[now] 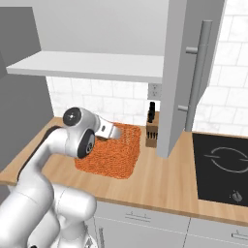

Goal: Open the cabinet, pick up the bread from the cabinet and place it in the basket. Then move the basket to the dining counter.

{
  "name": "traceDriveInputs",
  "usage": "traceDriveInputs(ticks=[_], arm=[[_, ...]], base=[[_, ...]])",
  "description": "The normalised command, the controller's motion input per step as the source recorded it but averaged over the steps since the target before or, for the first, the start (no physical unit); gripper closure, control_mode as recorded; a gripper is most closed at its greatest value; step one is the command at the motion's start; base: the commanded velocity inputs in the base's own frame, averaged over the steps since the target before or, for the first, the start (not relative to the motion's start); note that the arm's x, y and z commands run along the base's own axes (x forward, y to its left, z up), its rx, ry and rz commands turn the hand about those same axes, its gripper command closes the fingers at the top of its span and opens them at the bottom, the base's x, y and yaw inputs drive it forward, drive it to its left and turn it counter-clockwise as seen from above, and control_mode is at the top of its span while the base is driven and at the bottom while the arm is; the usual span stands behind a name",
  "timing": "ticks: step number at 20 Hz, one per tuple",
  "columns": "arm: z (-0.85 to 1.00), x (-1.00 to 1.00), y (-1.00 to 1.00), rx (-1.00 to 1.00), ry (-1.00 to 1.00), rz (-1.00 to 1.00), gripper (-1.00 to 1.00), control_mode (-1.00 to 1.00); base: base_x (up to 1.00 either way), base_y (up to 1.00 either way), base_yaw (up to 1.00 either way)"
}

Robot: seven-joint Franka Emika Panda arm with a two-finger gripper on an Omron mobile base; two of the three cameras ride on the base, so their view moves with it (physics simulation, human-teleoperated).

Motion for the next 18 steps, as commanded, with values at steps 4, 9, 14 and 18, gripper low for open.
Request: traceDriveInputs(ticks=[4,9,14,18], arm=[[-0.58,0.28,0.19,0.01,0.08,-0.1,1.0,-1.0],[-0.43,0.35,0.1,0.01,0.09,-0.08,1.0,-1.0],[-0.01,0.37,0.0,0.06,0.12,-0.01,1.0,-1.0],[-0.1,0.29,0.0,0.09,0.18,0.0,1.0,-1.0]], base=[[0.0,0.0,0.0],[0.0,0.0,0.0],[0.0,0.0,0.0],[0.0,0.0,0.0]])
